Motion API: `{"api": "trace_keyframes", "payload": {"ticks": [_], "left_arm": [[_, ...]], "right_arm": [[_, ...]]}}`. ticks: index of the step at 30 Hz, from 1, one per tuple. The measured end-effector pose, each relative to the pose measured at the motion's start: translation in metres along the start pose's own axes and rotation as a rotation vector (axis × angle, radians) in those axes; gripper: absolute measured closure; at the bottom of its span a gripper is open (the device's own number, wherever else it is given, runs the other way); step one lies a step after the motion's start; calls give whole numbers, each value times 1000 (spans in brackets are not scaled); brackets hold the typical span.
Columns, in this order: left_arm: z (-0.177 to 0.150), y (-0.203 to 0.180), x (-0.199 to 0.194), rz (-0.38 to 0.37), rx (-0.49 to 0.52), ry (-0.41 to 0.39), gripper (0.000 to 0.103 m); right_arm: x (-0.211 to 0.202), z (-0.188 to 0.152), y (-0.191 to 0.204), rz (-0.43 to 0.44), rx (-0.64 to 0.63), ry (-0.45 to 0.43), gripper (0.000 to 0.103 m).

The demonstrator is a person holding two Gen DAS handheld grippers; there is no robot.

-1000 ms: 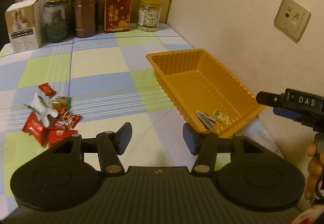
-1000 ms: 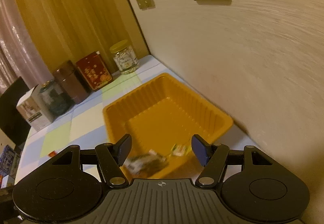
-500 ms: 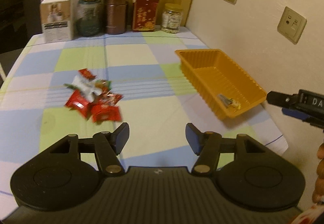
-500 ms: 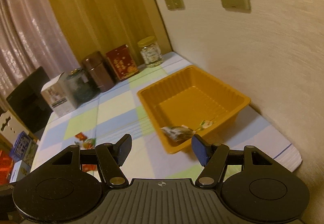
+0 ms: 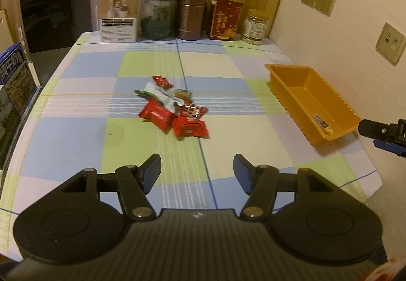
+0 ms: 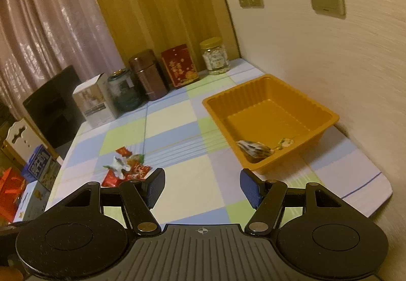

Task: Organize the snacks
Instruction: 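Withdraw both tools from the tray back toward the snack pile, then grasp a red candy packet with the right gripper while the left gripper grasps another red packet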

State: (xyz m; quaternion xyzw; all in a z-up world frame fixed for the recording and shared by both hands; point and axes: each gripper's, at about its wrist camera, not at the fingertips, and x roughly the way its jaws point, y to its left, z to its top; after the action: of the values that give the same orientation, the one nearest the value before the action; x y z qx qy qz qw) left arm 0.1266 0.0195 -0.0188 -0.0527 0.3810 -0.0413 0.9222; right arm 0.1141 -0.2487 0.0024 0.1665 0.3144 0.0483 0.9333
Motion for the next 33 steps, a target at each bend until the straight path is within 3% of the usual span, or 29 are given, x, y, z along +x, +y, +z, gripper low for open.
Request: {"api": "trace_keyframes", "payload": {"ticks": [15, 22, 33], "left_arm": [[0, 12, 8, 25, -13, 9, 40], [2, 26, 23, 28, -5, 17, 37], [21, 66, 81, 50, 24, 55, 37]], "right_arm": [[20, -5, 21, 38, -66, 36, 38], [54, -5, 35, 79, -139, 77, 38], [142, -13, 73, 216, -426, 165, 38]]}}
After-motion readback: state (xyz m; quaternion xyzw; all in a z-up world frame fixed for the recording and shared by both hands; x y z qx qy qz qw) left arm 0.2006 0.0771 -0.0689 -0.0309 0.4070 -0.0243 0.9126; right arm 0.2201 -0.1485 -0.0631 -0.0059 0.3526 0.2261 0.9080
